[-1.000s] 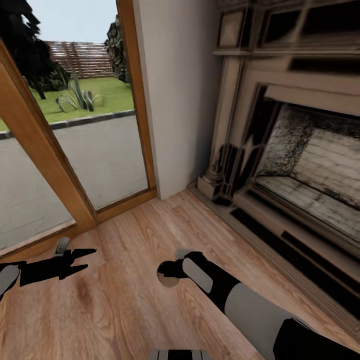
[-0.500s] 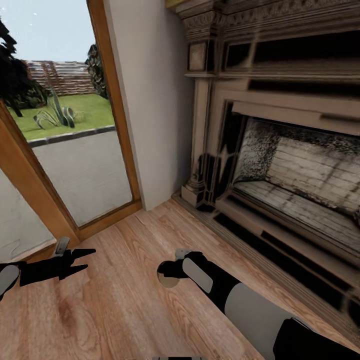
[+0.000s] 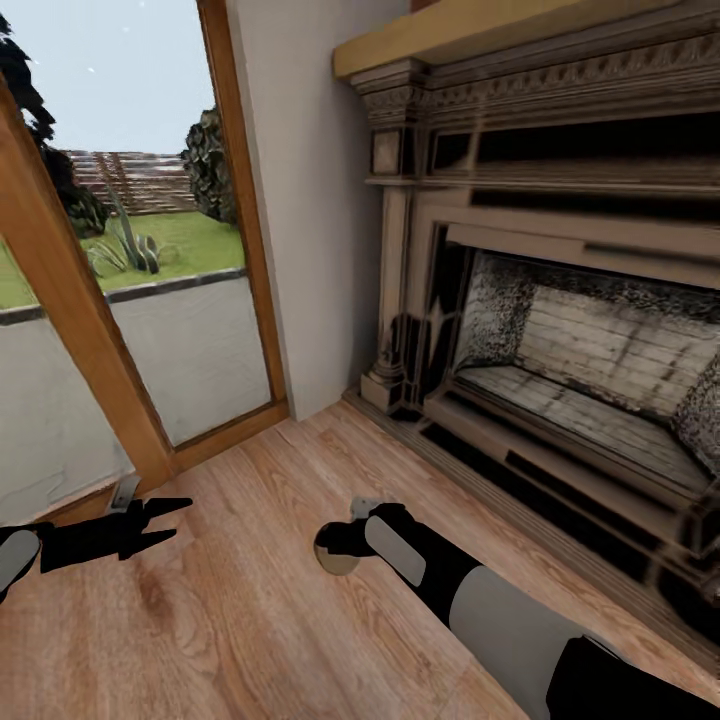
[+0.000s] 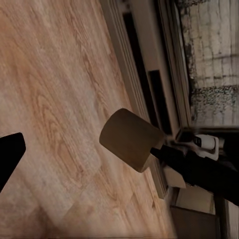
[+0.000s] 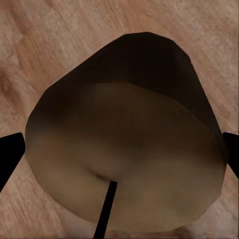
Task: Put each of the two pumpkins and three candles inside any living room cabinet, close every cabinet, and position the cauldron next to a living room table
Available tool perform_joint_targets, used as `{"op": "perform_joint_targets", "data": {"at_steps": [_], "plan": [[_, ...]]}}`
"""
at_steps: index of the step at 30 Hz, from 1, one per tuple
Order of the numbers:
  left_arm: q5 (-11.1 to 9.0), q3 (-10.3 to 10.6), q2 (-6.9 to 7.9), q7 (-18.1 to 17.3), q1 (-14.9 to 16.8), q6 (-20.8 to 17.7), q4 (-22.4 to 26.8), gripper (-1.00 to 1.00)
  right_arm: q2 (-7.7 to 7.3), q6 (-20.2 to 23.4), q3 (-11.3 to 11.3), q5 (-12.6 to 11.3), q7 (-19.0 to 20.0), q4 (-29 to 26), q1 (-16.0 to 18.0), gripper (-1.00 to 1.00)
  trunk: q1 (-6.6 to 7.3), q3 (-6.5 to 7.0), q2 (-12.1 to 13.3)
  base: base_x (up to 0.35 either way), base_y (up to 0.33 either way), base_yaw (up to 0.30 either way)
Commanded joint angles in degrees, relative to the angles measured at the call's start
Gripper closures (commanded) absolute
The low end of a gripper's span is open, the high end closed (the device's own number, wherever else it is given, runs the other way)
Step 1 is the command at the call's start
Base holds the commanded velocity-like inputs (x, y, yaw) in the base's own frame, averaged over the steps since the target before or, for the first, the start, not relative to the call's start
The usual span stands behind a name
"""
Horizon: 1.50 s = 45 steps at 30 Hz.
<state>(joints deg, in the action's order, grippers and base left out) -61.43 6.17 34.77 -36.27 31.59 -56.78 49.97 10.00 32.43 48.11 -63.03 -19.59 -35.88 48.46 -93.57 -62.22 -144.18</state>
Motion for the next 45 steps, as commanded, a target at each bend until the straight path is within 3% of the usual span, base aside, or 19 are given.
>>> {"op": "perform_joint_targets", "data": {"at_steps": [1, 10, 22, 25, 28, 30, 33, 38, 41, 45], "plan": [[0.08, 0.14, 0.05, -0.29, 0.05, -0.09, -0.04, -1.00, 0.00, -0.02, 0.16, -0.60, -0.65, -0.06, 0.06, 1.00, 0.07, 0.18, -0.01, -0.340, 0.000, -0.026], [0.06, 0.10, 0.08, -0.29, 0.05, -0.09, -0.04, -1.00, 0.00, -0.09, 0.14, -0.60, -0.52, -0.07, 0.06, 1.00, 0.30, 2.47, 0.11, -0.222, 0.000, -0.220], [0.16, 0.16, 0.06, -0.02, 0.05, -0.09, -0.05, -1.00, 0.00, 0.31, -0.10, -1.27, -0.43, 0.06, 0.06, 1.00, 0.30, 2.94, 0.11, -0.008, 0.000, -0.271], [0.10, 0.17, 0.04, 3.52, 0.05, -0.09, -0.08, -1.00, 0.00, 0.74, -0.21, -1.50, -0.52, 0.23, 0.06, 1.00, 0.30, 3.04, 0.11, 0.000, 0.000, -0.275], [-0.07, 0.09, 0.03, 7.72, 0.05, -0.09, -0.05, -1.00, 0.00, 4.03, -0.58, -1.55, -0.53, 0.14, 0.06, 1.00, 0.30, 3.08, 0.11, 0.000, 0.000, -0.285], [-0.04, 0.08, 0.03, 9.13, 0.05, -0.09, -0.05, -1.00, 0.00, 6.31, -2.43, -1.54, -0.60, 0.06, 0.06, 1.00, 0.30, 3.08, 0.11, 0.000, 0.000, -0.260], [-0.02, 0.07, 0.03, 9.81, 0.05, -0.09, -0.05, -1.00, 0.00, 7.60, -5.31, -1.50, -0.73, -0.03, 0.06, 1.00, 0.30, 2.98, 0.11, 0.000, 0.000, -0.125], [0.07, 0.01, 0.11, 10.13, 0.06, -0.01, -0.07, -1.00, -0.55, 11.28, -7.53, -1.45, -0.79, -0.13, 0.08, 1.00, 0.30, 2.60, 0.11, 0.000, 0.000, -0.024], [0.09, -0.02, 0.12, 11.16, 0.07, 0.00, -0.06, -1.00, -1.12, 11.81, -8.00, -1.47, -0.84, -0.15, 0.07, 1.00, 0.30, 2.33, 0.11, 0.000, 0.000, -0.003], [-0.01, -0.07, 0.09, 15.11, 0.12, 0.00, -0.05, -1.00, -1.26, 11.93, -8.07, -1.46, -0.88, -0.17, 0.06, 1.00, 0.30, 2.14, 0.11, 0.000, 0.000, 0.000]]}}
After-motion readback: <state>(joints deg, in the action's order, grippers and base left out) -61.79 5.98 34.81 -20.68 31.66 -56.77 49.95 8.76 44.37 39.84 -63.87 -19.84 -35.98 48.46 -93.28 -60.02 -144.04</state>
